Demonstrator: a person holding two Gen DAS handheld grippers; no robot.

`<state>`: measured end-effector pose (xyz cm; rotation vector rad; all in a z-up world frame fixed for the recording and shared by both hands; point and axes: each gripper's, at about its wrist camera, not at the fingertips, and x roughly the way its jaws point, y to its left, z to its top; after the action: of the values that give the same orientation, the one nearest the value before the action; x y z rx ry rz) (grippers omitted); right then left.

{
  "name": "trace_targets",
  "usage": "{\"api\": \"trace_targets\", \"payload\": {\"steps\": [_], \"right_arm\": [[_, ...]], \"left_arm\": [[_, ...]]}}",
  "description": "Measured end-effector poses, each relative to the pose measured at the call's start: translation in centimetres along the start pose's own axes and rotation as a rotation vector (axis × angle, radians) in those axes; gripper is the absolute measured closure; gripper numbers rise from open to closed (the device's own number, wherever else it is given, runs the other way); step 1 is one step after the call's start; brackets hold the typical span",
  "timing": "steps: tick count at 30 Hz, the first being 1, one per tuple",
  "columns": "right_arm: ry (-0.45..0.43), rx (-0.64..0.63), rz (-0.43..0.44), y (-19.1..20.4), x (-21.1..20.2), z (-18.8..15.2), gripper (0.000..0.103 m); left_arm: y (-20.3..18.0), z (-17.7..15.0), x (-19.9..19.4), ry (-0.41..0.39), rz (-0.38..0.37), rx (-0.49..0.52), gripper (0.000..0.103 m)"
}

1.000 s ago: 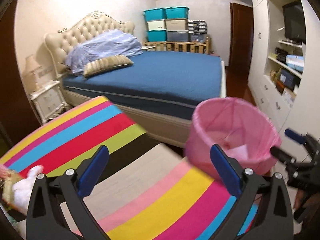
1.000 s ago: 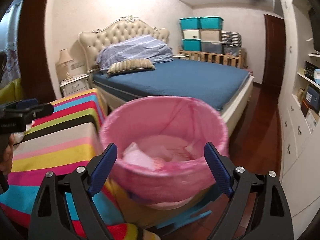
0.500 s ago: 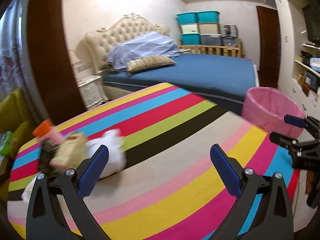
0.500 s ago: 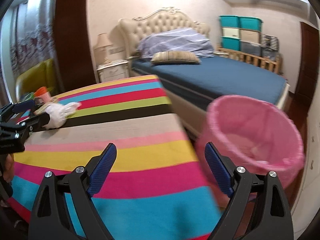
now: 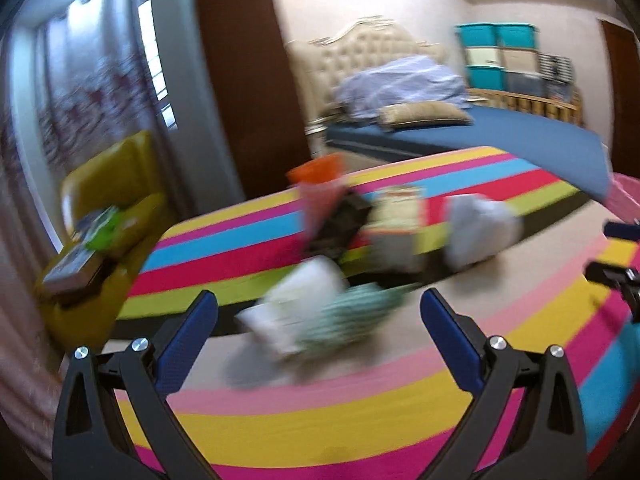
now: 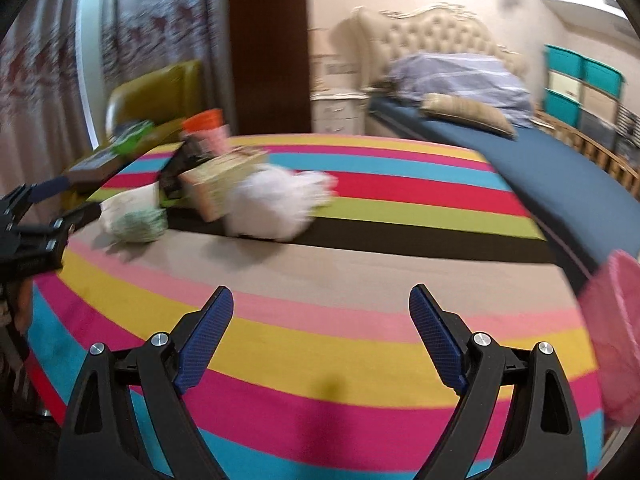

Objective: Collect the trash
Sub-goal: 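Move both tools back over the table toward the paper cup and cloth, then grasp the green zigzag cloth with the right tool while the left tool grasps the paper cup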

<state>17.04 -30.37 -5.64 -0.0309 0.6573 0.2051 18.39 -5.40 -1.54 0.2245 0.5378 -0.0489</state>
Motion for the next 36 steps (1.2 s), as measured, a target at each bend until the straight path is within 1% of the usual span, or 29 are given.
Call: {"api": "trace_targets", "payload": {"steps": [2,5,8,9,10,11,12,13,14,16,21,26,33,34,36], "right_arm": [[0.024,-0.047,0.021,2.5,1.5,0.6,0.019],[0.053,-0.094,0.058,5.8,3.2,1.4,0.019],[0.076,-0.137,0.084,8.5,4.7,2.2,0.019],[0.085,-0.154,0.086,9.4,5.3,2.6,0.019],[0.091,-0.169,0.089,10.3,5.8,2.9,0.019],[0.097,-0.18,0.093,10.9,6.2,3.1,0.019],[0.103,-0.189,0.097,11.3,6.7,3.4,0.019],[0.113,-0.197,0.101,12.2,7.3,3.7,0.019],[0.118,-0.2,0.106,12.6,7.8,4.0,0.019],[0.129,-0.207,0.116,13.7,8.6,4.4,0.019],[0.162,-0.239,0.124,15.7,10.3,4.9,0.019],[0.187,-0.27,0.135,17.0,11.6,5.5,0.019],[0.214,-0.285,0.151,17.7,13.2,6.2,0.019],[0.219,-0.287,0.155,17.8,13.3,6.2,0.02],[0.222,-0.292,0.178,17.9,13.4,6.3,0.026]], "left_arm": [[2.7,-0.4,0.9,0.029,0.004,-0.037,0.005],[6.6,-1.4,2.3,0.082,0.036,-0.087,0.005],[9.7,-2.4,3.8,0.118,0.061,-0.142,0.005],[10.1,-2.7,3.9,0.121,0.069,-0.155,0.005],[11.6,-3.4,4.1,0.127,0.085,-0.187,0.005],[12.6,-3.7,4.3,0.148,0.086,-0.221,0.005],[13.3,-3.9,4.4,0.153,0.081,-0.246,0.005],[14.3,-4.1,4.5,0.154,0.071,-0.292,0.005],[14.7,-4.3,4.5,0.155,0.075,-0.308,0.005],[15.1,-4.3,4.6,0.171,0.108,-0.318,0.005],[14.2,-4.1,5.1,0.199,0.146,-0.256,0.006],[13.4,-3.9,4.5,0.175,0.175,-0.246,0.006],[13.2,-4.1,4.3,0.17,0.181,-0.251,0.006],[13.1,-4.0,4.3,0.167,0.181,-0.247,0.006],[12.9,-4.0,4.3,0.165,0.181,-0.241,0.006]]}}
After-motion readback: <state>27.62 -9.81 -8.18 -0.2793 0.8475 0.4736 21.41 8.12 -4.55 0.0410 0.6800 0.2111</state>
